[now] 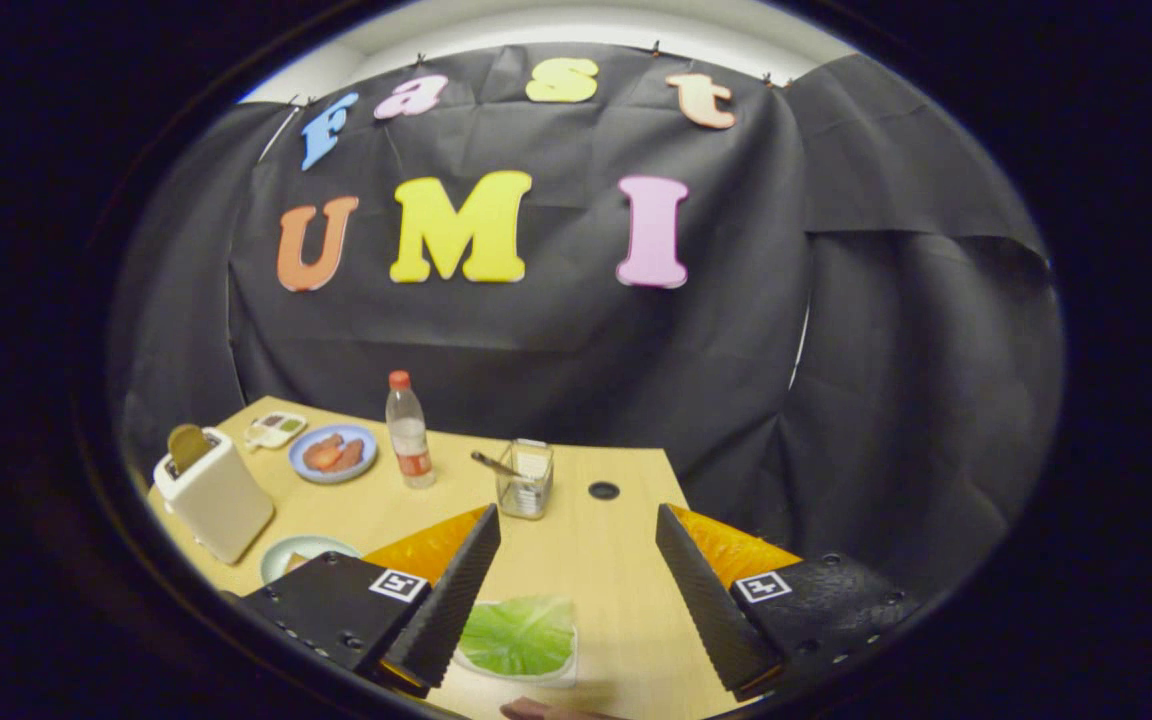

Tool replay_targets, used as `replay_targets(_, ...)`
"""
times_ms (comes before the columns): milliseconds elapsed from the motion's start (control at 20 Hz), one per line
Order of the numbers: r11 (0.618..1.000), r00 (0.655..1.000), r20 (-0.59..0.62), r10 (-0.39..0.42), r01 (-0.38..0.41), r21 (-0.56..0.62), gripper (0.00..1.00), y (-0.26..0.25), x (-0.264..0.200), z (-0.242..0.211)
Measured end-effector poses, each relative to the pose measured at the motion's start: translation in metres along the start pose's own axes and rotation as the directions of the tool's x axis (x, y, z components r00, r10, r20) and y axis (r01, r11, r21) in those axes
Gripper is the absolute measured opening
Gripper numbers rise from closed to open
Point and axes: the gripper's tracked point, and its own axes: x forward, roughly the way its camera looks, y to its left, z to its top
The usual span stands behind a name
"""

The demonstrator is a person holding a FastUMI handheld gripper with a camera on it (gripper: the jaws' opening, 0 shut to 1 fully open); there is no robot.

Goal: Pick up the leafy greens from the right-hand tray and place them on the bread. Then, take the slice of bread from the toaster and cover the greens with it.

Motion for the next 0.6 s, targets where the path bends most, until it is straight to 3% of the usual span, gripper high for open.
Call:
replay_targets(250, 0.999, 0.982, -0.183, 0.043, -0.042, 0.008, 0.96, 0.002, 0.067, -0.066)
replay_targets(600, 0.987, 0.904, -0.403, 0.145, -0.105, 0.121, 0.94, 0.027, 0.107, -0.137)
